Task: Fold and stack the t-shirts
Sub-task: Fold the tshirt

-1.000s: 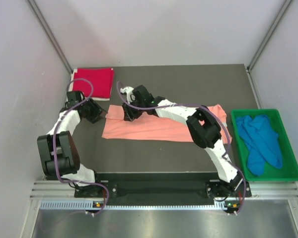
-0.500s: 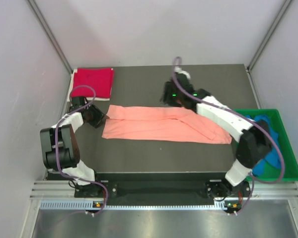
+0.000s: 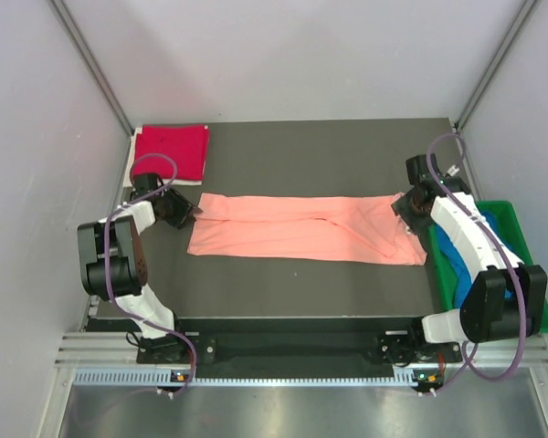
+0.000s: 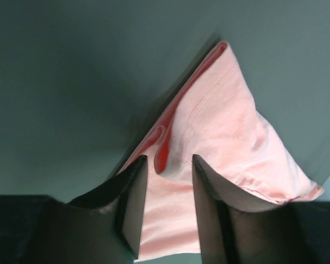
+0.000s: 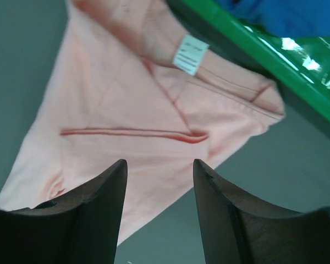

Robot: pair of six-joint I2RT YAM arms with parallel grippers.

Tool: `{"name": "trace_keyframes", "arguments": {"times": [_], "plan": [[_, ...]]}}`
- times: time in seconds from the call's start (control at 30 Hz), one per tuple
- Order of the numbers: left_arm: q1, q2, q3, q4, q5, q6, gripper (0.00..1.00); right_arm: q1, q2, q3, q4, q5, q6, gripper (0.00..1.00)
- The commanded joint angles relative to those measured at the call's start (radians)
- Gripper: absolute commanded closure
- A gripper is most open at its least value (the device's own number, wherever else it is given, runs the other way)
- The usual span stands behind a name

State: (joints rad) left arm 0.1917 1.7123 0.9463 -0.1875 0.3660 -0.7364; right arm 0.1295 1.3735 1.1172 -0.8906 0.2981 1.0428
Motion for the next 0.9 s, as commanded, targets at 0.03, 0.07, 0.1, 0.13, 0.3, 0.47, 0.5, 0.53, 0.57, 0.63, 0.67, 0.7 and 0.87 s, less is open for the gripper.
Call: {"name": "trace_keyframes", "arguments": {"times": [0.03,0.07,0.1,0.13,0.3,0.47,0.5,0.53,0.57,0.63,0.67,0.7,0.87], "plan": [[-0.006,0.009,0.042,0.056,0.022,-0.008,0.62,-0.085,0.004,-0.028,-0.159,-0.036,0.124,0.48],[-0.008,0.012,0.043,0.057,0.024,-0.011,0.63,-0.096,0.009,-0.054,-0.157,-0.059,0.135,0.48],[-0.008,0.016,0.042,0.06,0.027,-0.011,0.64,-0.114,0.009,-0.066,-0.15,-0.109,0.149,0.48],[-0.009,0.021,0.043,0.066,0.031,-0.017,0.68,-0.119,0.007,-0.079,-0.128,-0.125,0.161,0.48],[-0.012,0.027,0.052,0.069,0.039,-0.023,0.84,-0.122,0.061,-0.076,-0.122,-0.18,0.247,0.49],[-0.02,0.026,0.062,0.071,0.036,-0.024,1.0,-0.16,0.204,-0.05,-0.088,-0.277,0.292,0.54],[-0.02,0.027,0.063,0.071,0.039,-0.024,1.0,-0.168,0.229,-0.043,-0.09,-0.292,0.302,0.55],[-0.023,0.03,0.065,0.071,0.04,-0.024,1.0,-0.172,0.252,-0.036,-0.088,-0.295,0.306,0.59],[-0.021,0.033,0.066,0.071,0.042,-0.024,1.0,-0.179,0.287,-0.031,-0.084,-0.339,0.309,0.62],[-0.023,0.036,0.066,0.071,0.04,-0.024,1.0,-0.192,0.312,-0.031,-0.055,-0.352,0.319,0.63],[-0.023,0.038,0.066,0.071,0.04,-0.024,1.0,-0.194,0.326,-0.034,-0.041,-0.355,0.324,0.64],[-0.024,0.04,0.066,0.069,0.044,-0.026,1.0,-0.197,0.332,-0.036,-0.031,-0.362,0.335,0.64],[-0.024,0.033,0.069,0.069,0.034,-0.023,1.0,-0.215,0.342,-0.027,-0.025,-0.372,0.341,0.61]]}}
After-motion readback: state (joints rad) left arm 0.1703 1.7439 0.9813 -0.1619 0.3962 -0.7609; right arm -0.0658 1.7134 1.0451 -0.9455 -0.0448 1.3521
